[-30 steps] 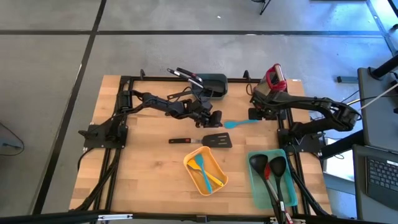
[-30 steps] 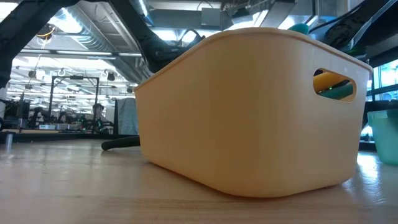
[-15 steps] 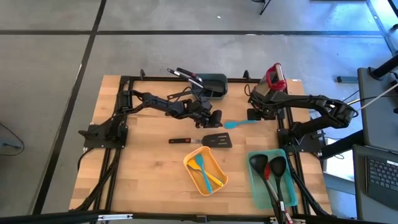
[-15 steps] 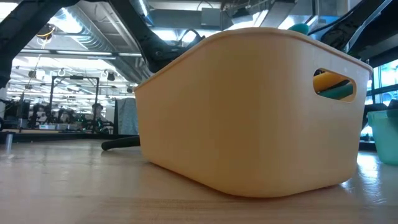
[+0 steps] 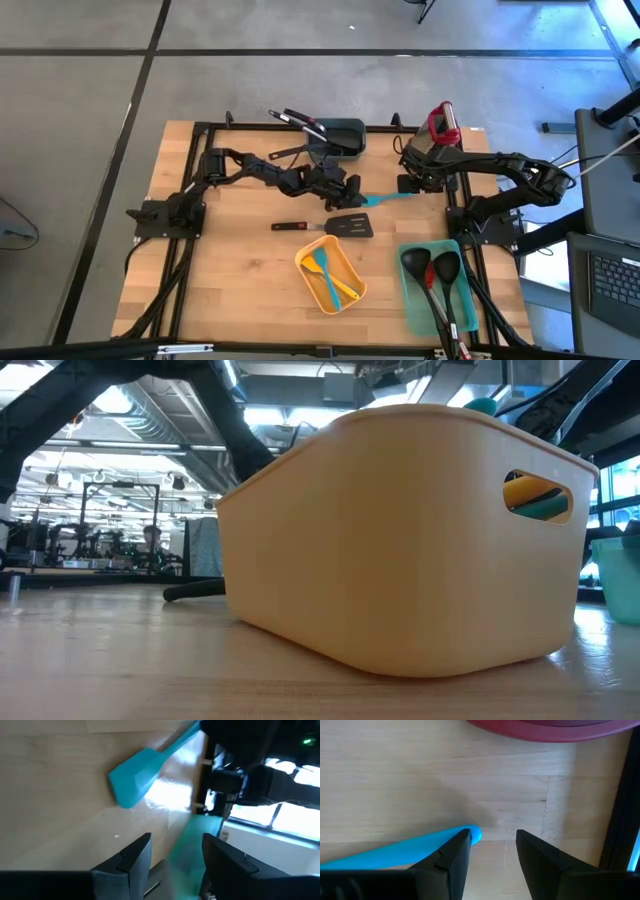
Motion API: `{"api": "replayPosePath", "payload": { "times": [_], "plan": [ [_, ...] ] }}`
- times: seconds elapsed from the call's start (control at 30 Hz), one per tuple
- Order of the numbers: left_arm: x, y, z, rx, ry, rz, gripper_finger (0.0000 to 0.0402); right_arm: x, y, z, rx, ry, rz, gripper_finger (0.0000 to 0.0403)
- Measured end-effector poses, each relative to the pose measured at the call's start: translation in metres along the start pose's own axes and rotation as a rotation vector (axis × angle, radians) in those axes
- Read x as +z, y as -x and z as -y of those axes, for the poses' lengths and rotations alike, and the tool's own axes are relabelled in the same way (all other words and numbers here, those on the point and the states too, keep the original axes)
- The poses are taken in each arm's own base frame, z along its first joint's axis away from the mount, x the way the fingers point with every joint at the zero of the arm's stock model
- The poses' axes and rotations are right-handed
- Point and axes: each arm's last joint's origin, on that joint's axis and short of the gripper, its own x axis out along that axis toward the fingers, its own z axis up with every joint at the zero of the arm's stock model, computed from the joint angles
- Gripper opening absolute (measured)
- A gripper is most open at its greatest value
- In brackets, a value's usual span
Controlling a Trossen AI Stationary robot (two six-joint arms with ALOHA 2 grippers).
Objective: Pick & Place Kitchen Items
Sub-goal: Put the small blue spatula into the yellow bin
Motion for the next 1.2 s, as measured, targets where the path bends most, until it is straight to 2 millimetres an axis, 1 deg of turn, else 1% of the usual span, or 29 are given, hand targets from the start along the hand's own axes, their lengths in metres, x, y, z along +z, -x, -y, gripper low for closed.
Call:
{"api": "replayPosePath", "payload": {
  "times": [0.07,0.13,0.33,0.43,0.5,0.57,0.67,0.8,0.97,1.2],
  "plan": [
    [0.001,0.001,-0.001,0.027,-0.019,-0.008,0.0164,0.000,0.000,0.000,0.000,0.000,0.000,0.0167],
    [0.003,0.000,0.003,0.059,-0.085,-0.036,0.0157,0.000,0.000,0.000,0.000,0.000,0.000,0.0167],
    [0.002,-0.010,0.026,0.221,-0.378,-0.091,0.0142,0.000,0.000,0.000,-0.001,0.001,0.000,0.0167],
    [0.003,-0.010,0.043,0.257,-0.511,-0.084,0.0143,0.000,0.000,0.000,-0.001,0.001,0.000,0.0167],
    [0.006,-0.007,0.051,0.282,-0.557,-0.080,0.0148,0.000,0.000,0.000,-0.001,0.001,0.000,0.0167],
    [0.011,-0.005,0.051,0.314,-0.542,-0.074,0.0152,0.000,0.000,0.000,0.000,0.001,0.000,0.0167],
    [0.015,-0.002,0.046,0.359,-0.439,-0.068,0.0156,0.000,0.000,0.000,-0.001,0.004,-0.001,0.0167],
    [0.015,-0.001,0.039,0.397,-0.383,-0.095,0.0157,0.000,0.000,0.000,0.000,0.004,-0.001,0.0167],
    [0.011,-0.001,0.037,0.423,-0.367,-0.102,0.0157,0.000,0.000,0.000,0.002,0.004,-0.001,0.0167],
    [0.008,-0.004,0.039,0.415,-0.378,-0.084,0.0157,0.000,-0.001,0.000,0.001,0.004,0.001,0.0167]
  ]
}}
